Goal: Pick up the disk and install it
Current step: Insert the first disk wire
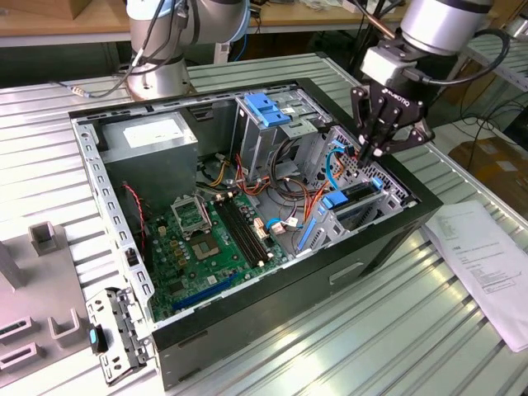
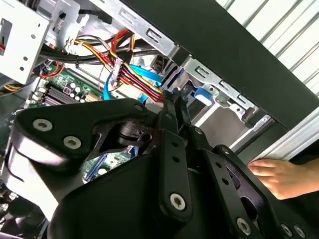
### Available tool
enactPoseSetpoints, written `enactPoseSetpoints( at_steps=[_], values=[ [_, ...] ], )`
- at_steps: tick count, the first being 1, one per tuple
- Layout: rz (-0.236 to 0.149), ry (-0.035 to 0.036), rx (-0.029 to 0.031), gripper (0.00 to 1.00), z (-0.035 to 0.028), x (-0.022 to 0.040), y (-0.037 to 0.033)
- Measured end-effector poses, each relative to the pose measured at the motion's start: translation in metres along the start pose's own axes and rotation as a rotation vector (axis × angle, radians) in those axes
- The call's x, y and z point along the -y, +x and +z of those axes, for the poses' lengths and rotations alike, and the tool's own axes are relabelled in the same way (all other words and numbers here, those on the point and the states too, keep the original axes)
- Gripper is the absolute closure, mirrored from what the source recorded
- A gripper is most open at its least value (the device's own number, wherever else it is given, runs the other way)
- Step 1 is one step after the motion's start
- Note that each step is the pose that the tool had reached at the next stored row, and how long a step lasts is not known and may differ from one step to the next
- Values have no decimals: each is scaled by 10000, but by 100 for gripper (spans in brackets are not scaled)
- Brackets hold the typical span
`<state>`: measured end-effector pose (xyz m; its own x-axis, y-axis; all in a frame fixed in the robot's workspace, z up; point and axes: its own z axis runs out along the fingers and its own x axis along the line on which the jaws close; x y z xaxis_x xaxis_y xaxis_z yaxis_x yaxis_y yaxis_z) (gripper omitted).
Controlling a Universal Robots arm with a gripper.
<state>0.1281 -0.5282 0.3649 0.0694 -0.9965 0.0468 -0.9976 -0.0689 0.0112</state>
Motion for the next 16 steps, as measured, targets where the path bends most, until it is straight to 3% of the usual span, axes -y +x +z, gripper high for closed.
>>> enactPoseSetpoints(
  at_steps=[4, 8, 11, 16],
  values=[
    [142, -39, 53, 83, 2, -2, 32],
    [212, -59, 78, 83, 17, -10, 147],
    [232, -50, 266, 83, 27, -30, 151],
    [412, -55, 273, 83, 46, -39, 176]
  ],
)
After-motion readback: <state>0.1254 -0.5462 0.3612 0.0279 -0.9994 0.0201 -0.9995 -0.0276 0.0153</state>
